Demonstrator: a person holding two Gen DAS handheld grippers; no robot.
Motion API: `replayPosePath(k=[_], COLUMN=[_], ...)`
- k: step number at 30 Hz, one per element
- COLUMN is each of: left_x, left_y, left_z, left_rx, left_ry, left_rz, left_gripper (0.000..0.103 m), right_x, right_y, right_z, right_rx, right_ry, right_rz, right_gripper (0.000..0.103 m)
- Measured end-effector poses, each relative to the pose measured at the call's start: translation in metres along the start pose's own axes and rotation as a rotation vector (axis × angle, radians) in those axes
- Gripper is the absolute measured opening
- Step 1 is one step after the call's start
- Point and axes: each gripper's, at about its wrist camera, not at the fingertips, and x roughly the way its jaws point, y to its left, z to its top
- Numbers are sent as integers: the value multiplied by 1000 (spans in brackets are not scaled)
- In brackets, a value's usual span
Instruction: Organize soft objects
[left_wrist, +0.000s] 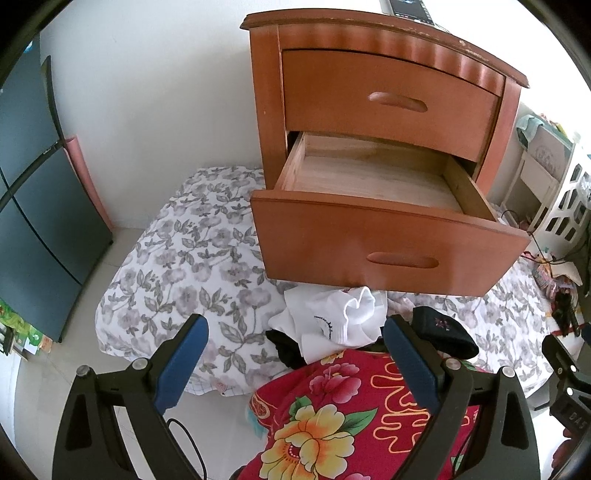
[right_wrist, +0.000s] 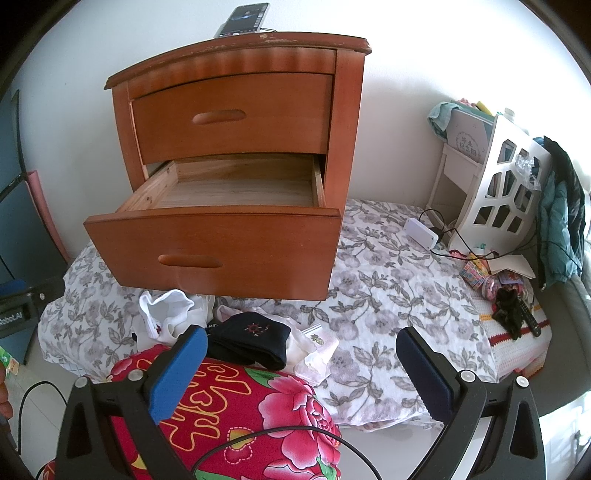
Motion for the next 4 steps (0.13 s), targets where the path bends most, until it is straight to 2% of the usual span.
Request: replayPosePath(k=[4], left_x=[-1], left_y=[2], left_z=[1], left_rx=[-10], left_ry=[3], left_rz=[-12], left_gripper=[96], right_x=[0], right_y=[0], right_z=[0], right_rx=[0], right_ry=[-1], right_rz=[0], right_gripper=[103])
